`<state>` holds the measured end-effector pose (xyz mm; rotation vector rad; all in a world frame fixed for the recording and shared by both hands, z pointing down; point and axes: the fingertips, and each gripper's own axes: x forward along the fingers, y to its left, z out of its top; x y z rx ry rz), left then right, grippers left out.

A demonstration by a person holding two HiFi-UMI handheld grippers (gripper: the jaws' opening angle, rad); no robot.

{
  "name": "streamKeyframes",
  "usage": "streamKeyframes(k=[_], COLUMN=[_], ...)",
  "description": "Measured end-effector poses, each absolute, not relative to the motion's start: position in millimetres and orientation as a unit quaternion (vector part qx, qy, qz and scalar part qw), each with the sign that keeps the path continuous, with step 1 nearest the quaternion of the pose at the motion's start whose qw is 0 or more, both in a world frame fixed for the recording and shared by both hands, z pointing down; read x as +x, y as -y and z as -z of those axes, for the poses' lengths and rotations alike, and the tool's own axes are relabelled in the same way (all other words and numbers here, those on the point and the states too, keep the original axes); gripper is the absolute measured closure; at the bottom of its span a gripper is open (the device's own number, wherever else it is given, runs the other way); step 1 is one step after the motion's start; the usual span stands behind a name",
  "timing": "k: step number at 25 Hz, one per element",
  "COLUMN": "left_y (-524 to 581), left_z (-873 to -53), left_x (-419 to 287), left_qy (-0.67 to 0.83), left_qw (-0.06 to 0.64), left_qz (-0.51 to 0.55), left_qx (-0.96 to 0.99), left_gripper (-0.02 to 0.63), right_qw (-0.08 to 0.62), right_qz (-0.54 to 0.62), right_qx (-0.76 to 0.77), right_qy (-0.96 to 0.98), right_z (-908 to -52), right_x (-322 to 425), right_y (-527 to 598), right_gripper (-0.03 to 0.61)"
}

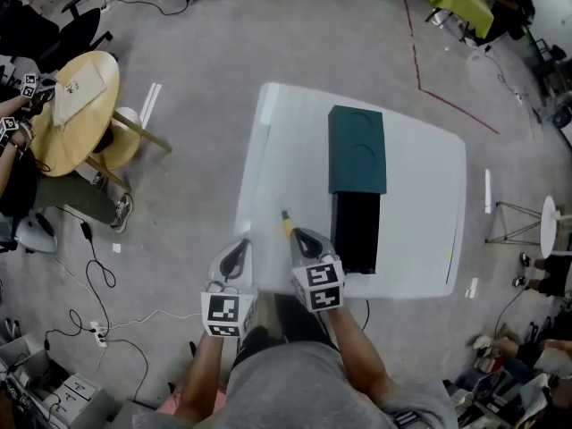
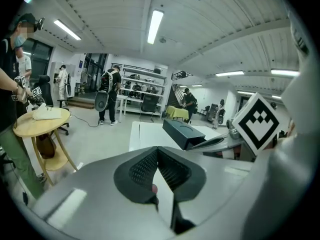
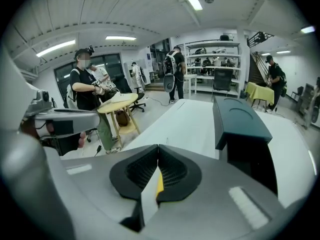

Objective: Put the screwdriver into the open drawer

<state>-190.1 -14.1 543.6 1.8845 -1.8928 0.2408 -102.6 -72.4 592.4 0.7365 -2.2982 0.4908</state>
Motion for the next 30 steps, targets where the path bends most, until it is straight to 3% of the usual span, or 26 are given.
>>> streamKeyframes(k=[12, 23, 30], left_y=[24, 24, 22], left_z=[-573, -585, -586], left_x=[-192, -193, -196], left_qy=[0.689, 0.688, 0.691], left_qw=[0.266, 0.277, 0.278], left_qz=[-0.099, -0.107, -0.106], left_qx=[0.667, 0.662, 0.659], left_gripper=[0.601, 0.601, 0.601], right_qw=[0.416, 0.451, 0.463], right_qz=[-0.258, -0.269, -0.267], right_qx=[0.256, 0.249, 0.258], right_qy=[0.834, 0.814, 0.805], right_z=[-652, -678, -683], right_x=[-116, -115, -110], right_y=[79, 79, 80], right_gripper=[0.416, 0.418, 0.489])
